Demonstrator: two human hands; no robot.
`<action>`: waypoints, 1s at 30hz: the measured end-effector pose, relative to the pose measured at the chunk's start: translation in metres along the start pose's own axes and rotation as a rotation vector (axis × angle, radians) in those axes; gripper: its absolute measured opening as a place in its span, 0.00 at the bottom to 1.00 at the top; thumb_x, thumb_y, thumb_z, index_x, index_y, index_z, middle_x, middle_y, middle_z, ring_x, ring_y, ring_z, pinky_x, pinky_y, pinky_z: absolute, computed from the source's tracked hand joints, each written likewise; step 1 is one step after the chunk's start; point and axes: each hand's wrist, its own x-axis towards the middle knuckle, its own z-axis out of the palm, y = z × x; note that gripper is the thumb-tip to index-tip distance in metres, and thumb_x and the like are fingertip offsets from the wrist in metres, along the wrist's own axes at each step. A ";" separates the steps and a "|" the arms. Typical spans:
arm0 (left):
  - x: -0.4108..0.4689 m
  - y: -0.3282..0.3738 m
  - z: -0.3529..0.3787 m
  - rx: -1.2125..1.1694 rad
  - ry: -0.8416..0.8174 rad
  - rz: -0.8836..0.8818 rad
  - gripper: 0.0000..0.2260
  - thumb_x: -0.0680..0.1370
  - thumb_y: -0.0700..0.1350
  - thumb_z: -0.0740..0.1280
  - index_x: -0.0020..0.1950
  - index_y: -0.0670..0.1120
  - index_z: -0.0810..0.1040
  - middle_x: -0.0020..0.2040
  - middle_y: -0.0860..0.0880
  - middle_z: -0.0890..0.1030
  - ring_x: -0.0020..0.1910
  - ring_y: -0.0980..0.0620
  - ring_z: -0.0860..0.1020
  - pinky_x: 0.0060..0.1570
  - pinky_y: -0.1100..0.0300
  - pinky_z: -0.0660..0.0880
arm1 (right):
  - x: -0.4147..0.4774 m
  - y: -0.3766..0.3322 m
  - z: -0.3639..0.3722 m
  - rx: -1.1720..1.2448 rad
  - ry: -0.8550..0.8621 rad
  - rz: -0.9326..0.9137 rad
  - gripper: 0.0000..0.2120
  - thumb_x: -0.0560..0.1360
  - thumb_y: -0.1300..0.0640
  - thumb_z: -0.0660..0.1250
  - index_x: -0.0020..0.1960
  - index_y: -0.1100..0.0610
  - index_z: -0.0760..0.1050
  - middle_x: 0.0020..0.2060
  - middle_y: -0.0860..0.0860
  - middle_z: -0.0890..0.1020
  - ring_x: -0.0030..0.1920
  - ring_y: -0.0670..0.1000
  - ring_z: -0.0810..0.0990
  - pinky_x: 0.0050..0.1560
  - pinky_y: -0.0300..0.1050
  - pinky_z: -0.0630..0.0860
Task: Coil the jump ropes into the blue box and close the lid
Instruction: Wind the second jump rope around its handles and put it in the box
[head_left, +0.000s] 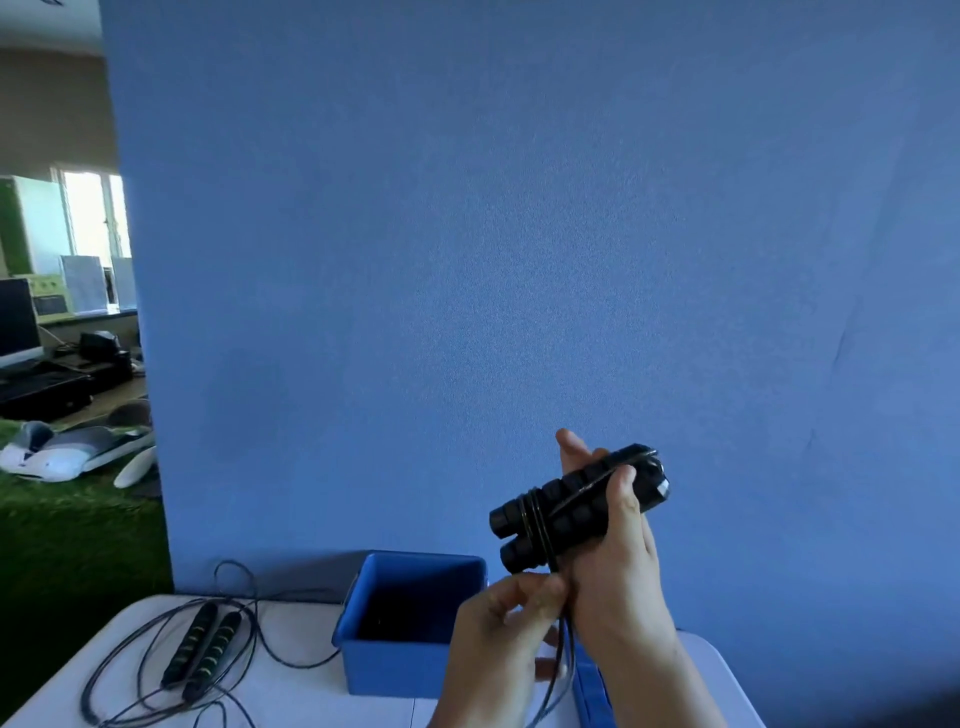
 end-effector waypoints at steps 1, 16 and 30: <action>0.000 -0.001 0.001 -0.044 0.004 -0.016 0.11 0.77 0.48 0.73 0.40 0.42 0.85 0.35 0.46 0.78 0.32 0.57 0.79 0.35 0.58 0.77 | 0.000 -0.001 0.001 0.001 -0.010 0.005 0.41 0.65 0.25 0.69 0.70 0.46 0.74 0.62 0.78 0.70 0.47 0.66 0.78 0.42 0.58 0.77; 0.030 -0.014 -0.006 0.158 -0.119 0.286 0.13 0.67 0.53 0.76 0.43 0.45 0.84 0.38 0.49 0.82 0.40 0.51 0.80 0.42 0.50 0.75 | -0.006 -0.007 -0.004 0.186 0.024 0.050 0.29 0.72 0.32 0.56 0.64 0.50 0.70 0.65 0.52 0.81 0.43 0.57 0.81 0.35 0.46 0.74; 0.069 0.041 -0.038 0.894 -0.550 0.196 0.15 0.81 0.42 0.63 0.34 0.47 0.80 0.34 0.45 0.81 0.36 0.50 0.78 0.45 0.48 0.80 | -0.020 -0.002 -0.015 0.033 0.084 0.176 0.43 0.63 0.26 0.70 0.59 0.62 0.76 0.53 0.64 0.84 0.62 0.58 0.82 0.66 0.65 0.73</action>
